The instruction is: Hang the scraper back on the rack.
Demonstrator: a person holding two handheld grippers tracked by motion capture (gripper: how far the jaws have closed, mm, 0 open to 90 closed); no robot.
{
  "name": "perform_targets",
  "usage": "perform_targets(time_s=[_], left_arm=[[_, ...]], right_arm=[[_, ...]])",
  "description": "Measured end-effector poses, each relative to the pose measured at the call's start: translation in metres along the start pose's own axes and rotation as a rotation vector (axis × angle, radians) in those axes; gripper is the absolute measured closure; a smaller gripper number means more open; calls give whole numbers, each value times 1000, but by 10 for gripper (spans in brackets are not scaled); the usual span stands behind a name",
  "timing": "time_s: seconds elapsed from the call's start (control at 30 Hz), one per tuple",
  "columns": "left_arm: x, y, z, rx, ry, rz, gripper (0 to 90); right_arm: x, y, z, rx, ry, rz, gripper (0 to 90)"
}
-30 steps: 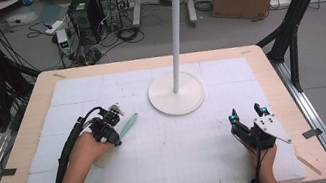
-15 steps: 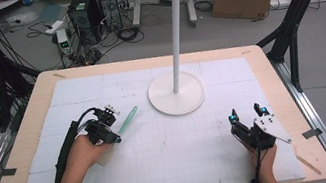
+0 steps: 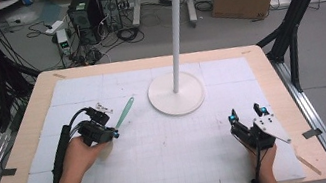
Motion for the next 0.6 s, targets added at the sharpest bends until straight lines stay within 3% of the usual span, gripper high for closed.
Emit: perform_targets(time_s=[0.13, 0.27, 0.6], left_arm=[[0, 1, 1, -71, -9, -5, 805], [-1, 2, 0, -109, -7, -14, 805], [-1, 13, 2, -242, -32, 18, 804]], right_arm=[[0, 0, 0, 2, 0, 0, 247], [0, 0, 0, 4, 2, 3, 244], [0, 0, 0, 2, -2, 2, 238]])
Point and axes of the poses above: each handheld gripper's, and its own axes: y roughly backward along the jaws, z roughly out of its top, x roughly to its left, the point moved 7 cm from there along -y, roughly forward along the jaws
